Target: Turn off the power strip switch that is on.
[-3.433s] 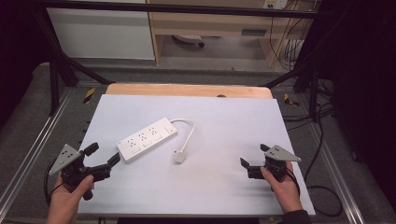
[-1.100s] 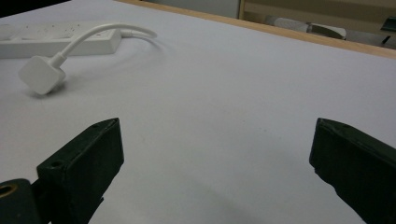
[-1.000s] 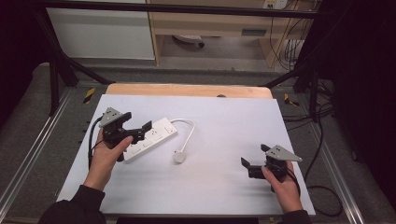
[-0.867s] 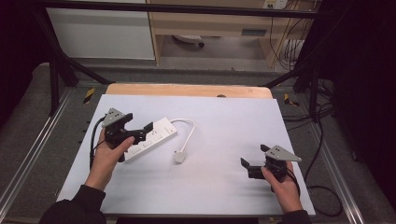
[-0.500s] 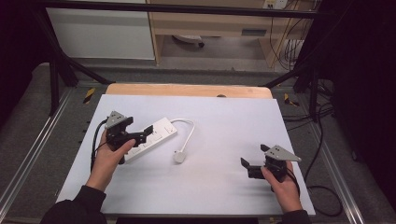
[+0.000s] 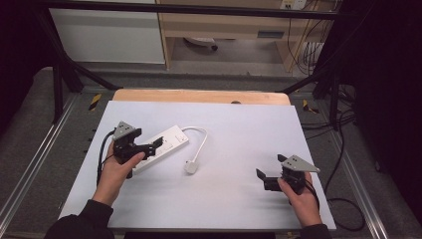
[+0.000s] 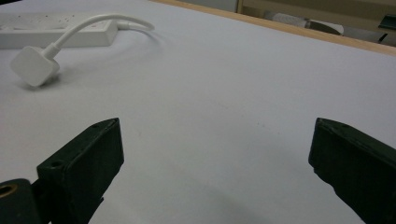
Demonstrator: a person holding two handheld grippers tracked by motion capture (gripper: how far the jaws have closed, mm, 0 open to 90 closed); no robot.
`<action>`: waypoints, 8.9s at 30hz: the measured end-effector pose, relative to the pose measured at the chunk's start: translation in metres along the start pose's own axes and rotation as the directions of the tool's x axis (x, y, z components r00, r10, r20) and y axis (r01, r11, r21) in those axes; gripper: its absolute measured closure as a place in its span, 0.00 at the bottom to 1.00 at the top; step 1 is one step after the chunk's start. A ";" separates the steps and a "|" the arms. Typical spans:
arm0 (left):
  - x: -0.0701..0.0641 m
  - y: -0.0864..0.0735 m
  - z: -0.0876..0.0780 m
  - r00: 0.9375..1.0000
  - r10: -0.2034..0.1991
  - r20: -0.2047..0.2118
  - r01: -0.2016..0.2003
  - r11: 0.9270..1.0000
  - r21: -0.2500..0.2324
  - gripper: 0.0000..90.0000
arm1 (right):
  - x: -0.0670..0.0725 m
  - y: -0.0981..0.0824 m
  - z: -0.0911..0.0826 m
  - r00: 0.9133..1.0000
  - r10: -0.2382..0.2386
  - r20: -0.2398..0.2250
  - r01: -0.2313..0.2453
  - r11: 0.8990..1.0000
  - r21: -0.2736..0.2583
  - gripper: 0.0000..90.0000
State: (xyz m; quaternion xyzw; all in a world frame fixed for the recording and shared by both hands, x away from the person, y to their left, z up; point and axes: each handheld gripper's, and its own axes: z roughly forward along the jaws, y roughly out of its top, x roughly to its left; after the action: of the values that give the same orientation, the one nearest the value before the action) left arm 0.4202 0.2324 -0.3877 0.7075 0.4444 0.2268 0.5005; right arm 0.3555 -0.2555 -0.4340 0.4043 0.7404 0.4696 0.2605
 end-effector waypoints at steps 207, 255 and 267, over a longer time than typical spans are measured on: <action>0.009 -0.040 0.016 0.993 0.114 0.034 -0.118 0.972 0.205 1.00 | 0.002 -0.001 0.001 0.999 -0.033 0.010 0.032 0.999 0.030 0.04; 0.006 -0.027 0.010 0.999 0.002 -0.034 -0.002 1.000 0.004 0.13 | 0.002 -0.001 0.001 1.000 -0.029 0.004 0.029 0.999 0.028 0.04; 0.000 -0.018 0.000 1.000 0.027 -0.013 -0.028 0.995 -0.097 0.07 | 0.002 -0.001 0.001 1.000 -0.029 0.004 0.029 0.999 0.027 0.04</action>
State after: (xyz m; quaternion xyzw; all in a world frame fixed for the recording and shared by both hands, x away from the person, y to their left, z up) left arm 0.4130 0.2342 -0.4038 0.6870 0.4259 0.2591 0.5287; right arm 0.3552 -0.2535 -0.4350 0.3979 0.7520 0.4549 0.2633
